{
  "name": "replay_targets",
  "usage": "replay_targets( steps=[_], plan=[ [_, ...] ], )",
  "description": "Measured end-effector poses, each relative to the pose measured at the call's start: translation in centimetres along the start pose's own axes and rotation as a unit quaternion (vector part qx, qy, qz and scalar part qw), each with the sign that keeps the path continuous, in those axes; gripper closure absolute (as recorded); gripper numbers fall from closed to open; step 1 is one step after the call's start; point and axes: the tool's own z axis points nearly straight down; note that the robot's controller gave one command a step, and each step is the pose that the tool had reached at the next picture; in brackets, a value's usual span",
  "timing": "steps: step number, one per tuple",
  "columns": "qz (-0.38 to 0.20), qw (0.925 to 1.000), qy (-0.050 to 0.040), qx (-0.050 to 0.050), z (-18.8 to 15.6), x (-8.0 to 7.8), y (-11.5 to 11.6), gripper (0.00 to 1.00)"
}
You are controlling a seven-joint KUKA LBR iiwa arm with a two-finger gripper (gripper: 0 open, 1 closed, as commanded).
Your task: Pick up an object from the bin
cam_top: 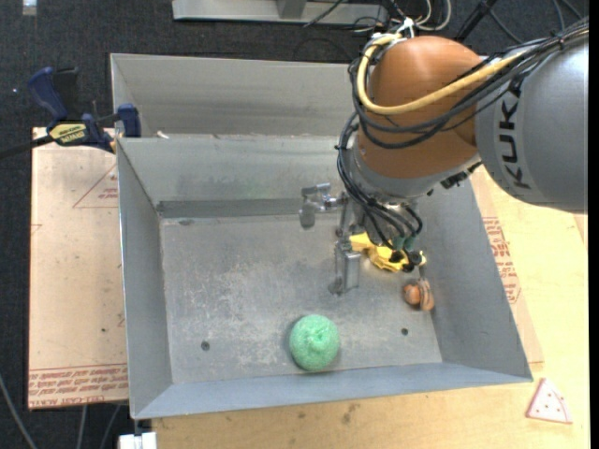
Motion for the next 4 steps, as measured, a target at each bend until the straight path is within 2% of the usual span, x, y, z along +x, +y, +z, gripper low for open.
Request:
replay_targets(
  steps=[1,2,3,4],
  plan=[
    [0.063,0.998,0.0067,0.0,3.7,3.6,-1.7,0.0],
    [0.042,0.9991,0.0053,0.001,4.7,4.2,-1.8,0.0],
    [-0.075,0.9972,0.0069,-0.001,6.0,4.3,-0.6,0.0],
    [0.001,1.0,0.002,0.0,10.2,4.9,0.4,0.0]
  ],
)
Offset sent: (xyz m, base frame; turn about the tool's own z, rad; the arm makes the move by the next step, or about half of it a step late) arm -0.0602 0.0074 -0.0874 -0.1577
